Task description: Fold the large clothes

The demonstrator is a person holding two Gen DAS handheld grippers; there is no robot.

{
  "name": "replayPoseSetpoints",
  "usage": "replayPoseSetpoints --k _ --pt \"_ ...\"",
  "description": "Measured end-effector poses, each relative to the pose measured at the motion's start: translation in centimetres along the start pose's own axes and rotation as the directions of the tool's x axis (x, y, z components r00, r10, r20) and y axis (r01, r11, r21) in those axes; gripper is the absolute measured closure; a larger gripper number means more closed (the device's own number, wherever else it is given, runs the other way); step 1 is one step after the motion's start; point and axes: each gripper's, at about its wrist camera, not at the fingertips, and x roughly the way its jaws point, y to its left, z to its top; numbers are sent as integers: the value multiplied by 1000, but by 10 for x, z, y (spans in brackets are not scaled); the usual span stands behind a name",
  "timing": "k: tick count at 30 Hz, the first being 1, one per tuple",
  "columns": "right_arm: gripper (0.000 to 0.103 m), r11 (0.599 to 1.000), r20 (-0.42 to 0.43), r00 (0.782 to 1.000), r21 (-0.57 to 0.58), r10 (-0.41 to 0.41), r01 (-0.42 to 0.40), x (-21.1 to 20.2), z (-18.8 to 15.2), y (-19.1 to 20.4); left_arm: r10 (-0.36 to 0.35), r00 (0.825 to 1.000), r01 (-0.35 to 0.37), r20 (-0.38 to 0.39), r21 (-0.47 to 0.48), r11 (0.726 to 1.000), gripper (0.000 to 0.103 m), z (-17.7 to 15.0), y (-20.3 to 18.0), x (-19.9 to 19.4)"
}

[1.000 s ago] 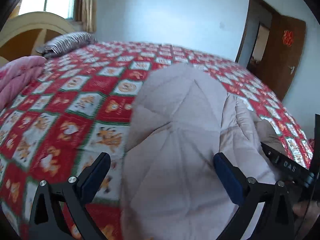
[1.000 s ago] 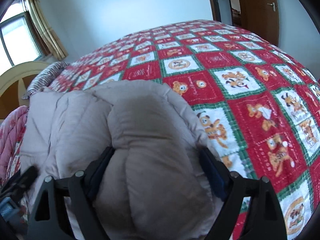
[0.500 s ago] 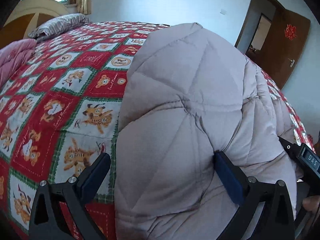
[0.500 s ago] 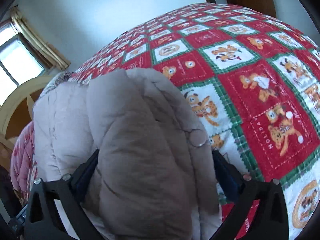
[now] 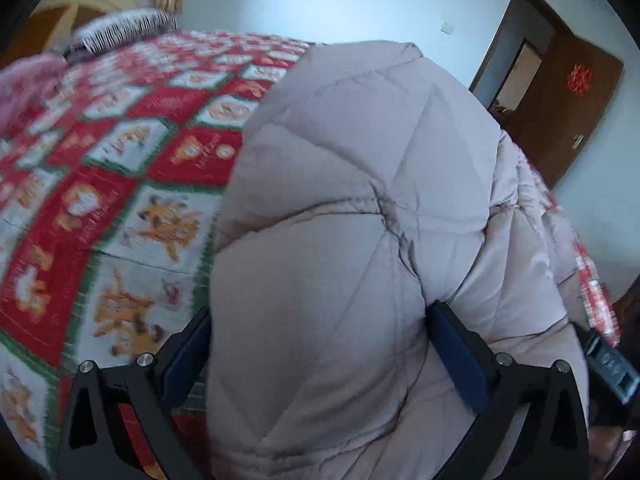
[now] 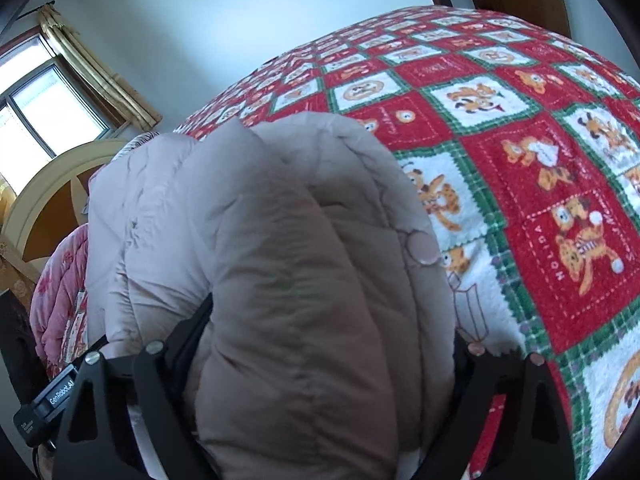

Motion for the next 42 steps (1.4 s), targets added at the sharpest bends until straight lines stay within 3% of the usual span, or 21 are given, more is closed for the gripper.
replayPoseSetpoints --k 3,5,9,11,23,30,42 --pt "22 1000 11 1000 -25 10 -9 -3 -3 4 -7 1000 6 18 37 999 4 -1 -8 -4" --pt "45 998 18 998 -34 59 -59 -6 -7 8 4 998 -10 56 92 996 13 -5 -20 -13" --pt "60 993 36 993 -48 109 -107 -16 -11 14 -2 994 -14 105 155 988 35 -11 -29 -32" --pt "65 992 52 992 -53 119 -116 -21 -13 17 -3 992 -21 128 186 982 41 -13 -31 -43" --pt "73 962 83 967 -151 241 -227 -48 -29 74 47 978 -93 203 223 970 50 -14 -6 -116" --pt "74 927 57 946 -225 319 -299 -51 -38 127 87 964 -135 250 184 974 52 -11 37 -162" --pt "74 886 -21 941 -329 338 -326 -28 -56 211 158 947 -188 279 85 978 53 -10 115 -194"
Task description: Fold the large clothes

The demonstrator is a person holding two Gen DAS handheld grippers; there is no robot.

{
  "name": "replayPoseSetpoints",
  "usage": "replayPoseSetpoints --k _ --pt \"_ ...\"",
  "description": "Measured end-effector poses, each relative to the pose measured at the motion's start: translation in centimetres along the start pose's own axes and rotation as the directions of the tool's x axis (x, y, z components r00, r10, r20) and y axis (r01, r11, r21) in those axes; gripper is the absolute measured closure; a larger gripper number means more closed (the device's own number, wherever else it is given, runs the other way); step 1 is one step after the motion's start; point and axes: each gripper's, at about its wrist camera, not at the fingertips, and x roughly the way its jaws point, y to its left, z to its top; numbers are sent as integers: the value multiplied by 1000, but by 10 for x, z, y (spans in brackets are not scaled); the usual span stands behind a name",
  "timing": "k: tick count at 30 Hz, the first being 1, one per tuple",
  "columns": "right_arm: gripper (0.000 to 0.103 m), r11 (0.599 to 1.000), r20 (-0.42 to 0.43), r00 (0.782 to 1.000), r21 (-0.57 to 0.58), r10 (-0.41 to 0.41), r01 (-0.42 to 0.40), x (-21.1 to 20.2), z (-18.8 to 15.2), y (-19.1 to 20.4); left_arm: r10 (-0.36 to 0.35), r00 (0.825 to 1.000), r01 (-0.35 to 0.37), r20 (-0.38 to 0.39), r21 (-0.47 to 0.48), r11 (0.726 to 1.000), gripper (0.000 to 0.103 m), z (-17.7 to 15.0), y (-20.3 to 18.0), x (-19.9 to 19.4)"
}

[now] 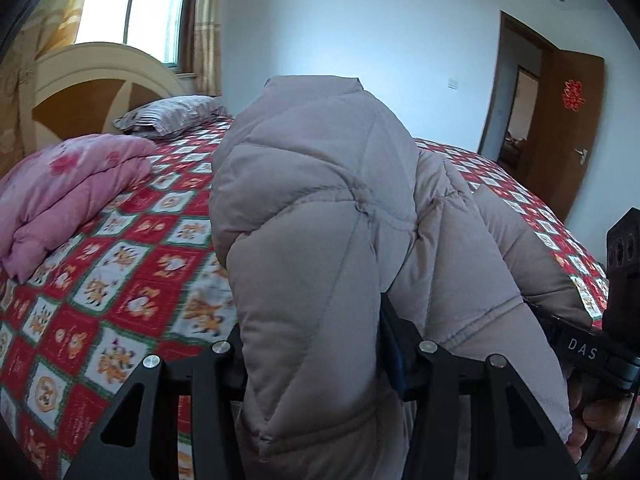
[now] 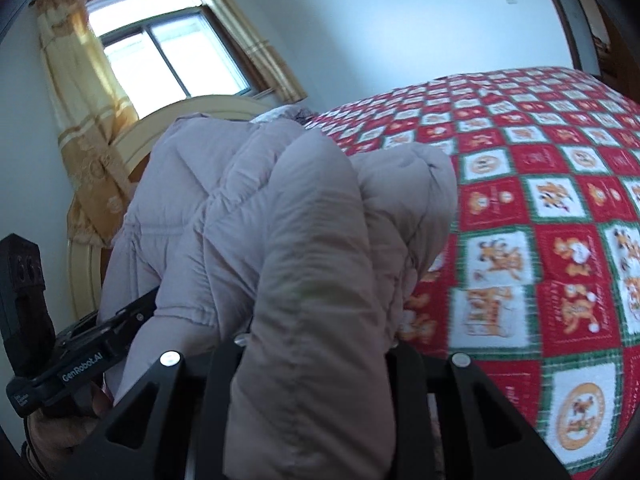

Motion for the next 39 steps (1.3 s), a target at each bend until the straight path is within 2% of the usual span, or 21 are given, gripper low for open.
replayPoseSetpoints --k 11,39 --pt "74 998 -59 998 -63 24 -27 35 -4 39 35 999 -37 -31 -63 997 53 -16 49 5" --pt "74 994 -115 993 -102 28 -40 58 -10 60 56 997 -60 -44 -103 993 52 -34 75 2"
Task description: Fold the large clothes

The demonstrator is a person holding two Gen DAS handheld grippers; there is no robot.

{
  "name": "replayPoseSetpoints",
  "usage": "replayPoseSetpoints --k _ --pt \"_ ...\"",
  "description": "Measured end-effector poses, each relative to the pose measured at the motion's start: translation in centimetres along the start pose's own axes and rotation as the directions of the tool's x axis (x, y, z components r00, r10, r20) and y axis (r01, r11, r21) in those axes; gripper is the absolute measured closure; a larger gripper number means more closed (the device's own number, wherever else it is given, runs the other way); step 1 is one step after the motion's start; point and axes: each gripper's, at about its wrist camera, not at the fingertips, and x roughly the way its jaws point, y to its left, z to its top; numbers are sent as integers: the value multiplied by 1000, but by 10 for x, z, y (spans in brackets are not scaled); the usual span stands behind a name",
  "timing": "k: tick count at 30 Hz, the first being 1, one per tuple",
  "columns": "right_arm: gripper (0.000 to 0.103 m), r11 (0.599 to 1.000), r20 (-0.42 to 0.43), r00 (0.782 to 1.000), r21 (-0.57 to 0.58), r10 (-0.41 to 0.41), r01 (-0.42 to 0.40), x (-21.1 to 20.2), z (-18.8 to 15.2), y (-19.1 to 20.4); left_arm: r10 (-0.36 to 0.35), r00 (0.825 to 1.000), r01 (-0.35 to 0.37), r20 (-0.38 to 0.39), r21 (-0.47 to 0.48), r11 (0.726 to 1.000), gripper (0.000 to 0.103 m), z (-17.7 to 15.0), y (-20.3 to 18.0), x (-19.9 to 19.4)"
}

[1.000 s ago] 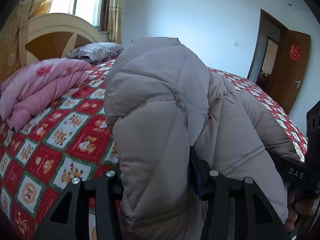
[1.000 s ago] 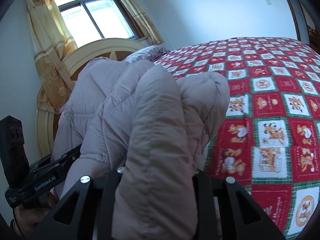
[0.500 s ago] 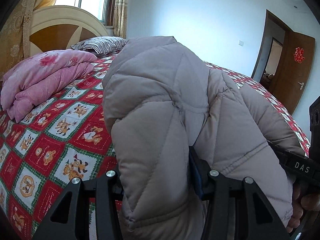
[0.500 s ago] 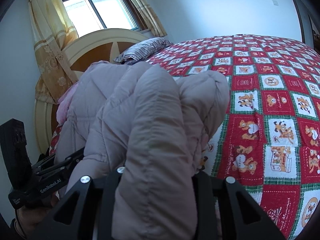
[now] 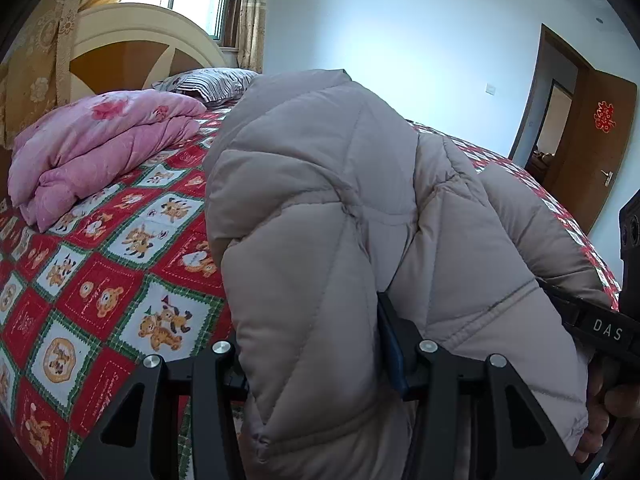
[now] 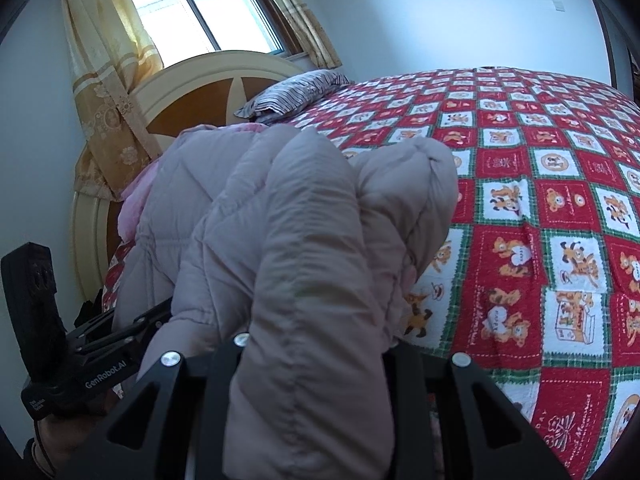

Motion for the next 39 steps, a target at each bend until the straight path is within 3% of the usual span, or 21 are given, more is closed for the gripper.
replayPoseSetpoints --k 5,12,18,27,39 --pt "74 1000 -10 1000 -12 -13 12 6 -2 3 13 1000 -13 -5 -12 1000 51 -3 7 4" --pt "73 999 -26 998 3 -49 49 14 -7 -2 56 998 -56 -20 -18 998 28 -8 13 15" --pt "67 996 -36 996 22 -84 85 21 -12 -10 85 996 -85 -28 -32 996 16 -11 21 22" --pt "47 990 -51 992 74 -115 119 27 -14 -21 148 989 -149 -27 -33 988 1 -13 25 29" --pt "31 981 -51 989 127 -139 145 32 -20 -33 121 992 -124 -36 -79 989 1 -16 29 39"
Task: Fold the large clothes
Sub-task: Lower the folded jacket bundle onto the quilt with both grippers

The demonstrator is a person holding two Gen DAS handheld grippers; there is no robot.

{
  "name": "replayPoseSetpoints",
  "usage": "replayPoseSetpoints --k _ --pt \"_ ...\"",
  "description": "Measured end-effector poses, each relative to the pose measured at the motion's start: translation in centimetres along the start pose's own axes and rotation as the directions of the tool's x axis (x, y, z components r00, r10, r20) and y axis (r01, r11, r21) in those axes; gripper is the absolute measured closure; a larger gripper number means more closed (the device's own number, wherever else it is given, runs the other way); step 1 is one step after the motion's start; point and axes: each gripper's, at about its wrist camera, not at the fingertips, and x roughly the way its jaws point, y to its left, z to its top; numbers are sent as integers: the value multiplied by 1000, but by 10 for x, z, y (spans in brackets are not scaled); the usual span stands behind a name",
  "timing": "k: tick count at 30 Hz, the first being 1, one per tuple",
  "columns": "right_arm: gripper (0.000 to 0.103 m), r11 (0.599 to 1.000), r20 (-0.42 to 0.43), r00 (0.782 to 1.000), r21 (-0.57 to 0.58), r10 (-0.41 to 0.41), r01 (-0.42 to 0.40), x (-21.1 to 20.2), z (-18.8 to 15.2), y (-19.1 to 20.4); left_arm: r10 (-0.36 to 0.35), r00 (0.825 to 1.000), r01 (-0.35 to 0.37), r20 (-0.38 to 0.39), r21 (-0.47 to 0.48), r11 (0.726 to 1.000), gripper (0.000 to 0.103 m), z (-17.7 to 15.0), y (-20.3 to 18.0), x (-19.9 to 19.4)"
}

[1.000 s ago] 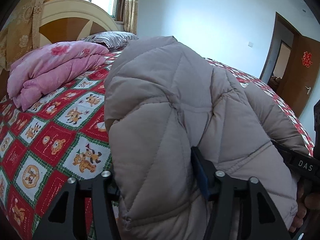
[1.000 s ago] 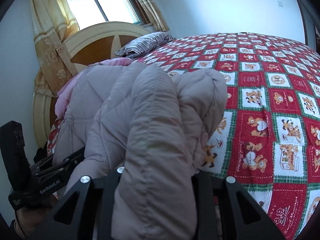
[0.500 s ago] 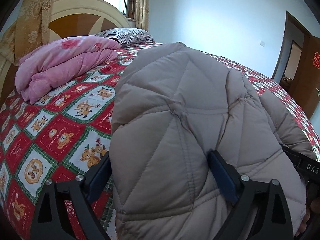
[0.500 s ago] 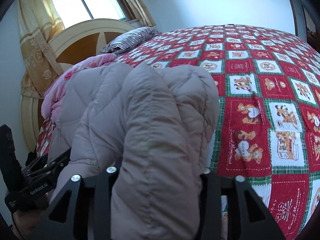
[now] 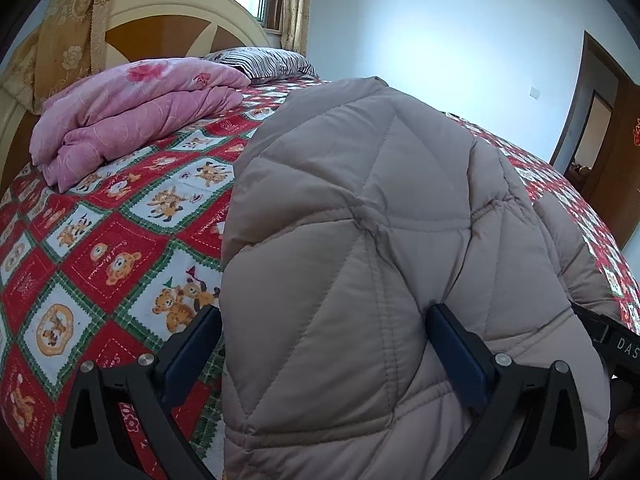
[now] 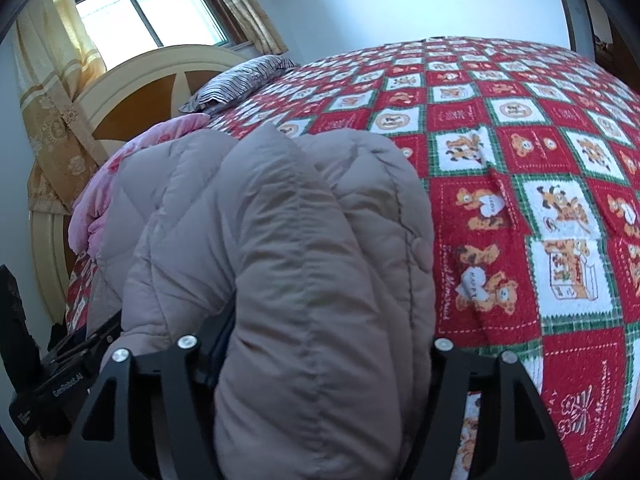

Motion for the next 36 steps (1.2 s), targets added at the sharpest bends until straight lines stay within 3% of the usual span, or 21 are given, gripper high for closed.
replayPoseSetpoints --k 6,22,28,32,36 --pt "20 999 -7 1000 26 -23 23 6 -1 -7 -6 1000 6 5 -11 1000 1 -1 0 5" --pt "10 992 -25 992 -4 -124 123 20 -2 -5 52 999 -52 18 10 999 1 -3 -6 10" --pt "9 993 -30 993 4 -119 119 18 -1 -6 66 998 -66 13 27 997 1 1 -8 5" --pt "9 991 -8 991 -16 -134 133 5 5 -1 69 998 -69 5 54 996 1 10 -10 -19" --pt "8 991 46 990 -3 -134 134 -39 11 7 31 993 -37 115 47 998 1 20 -13 -84"
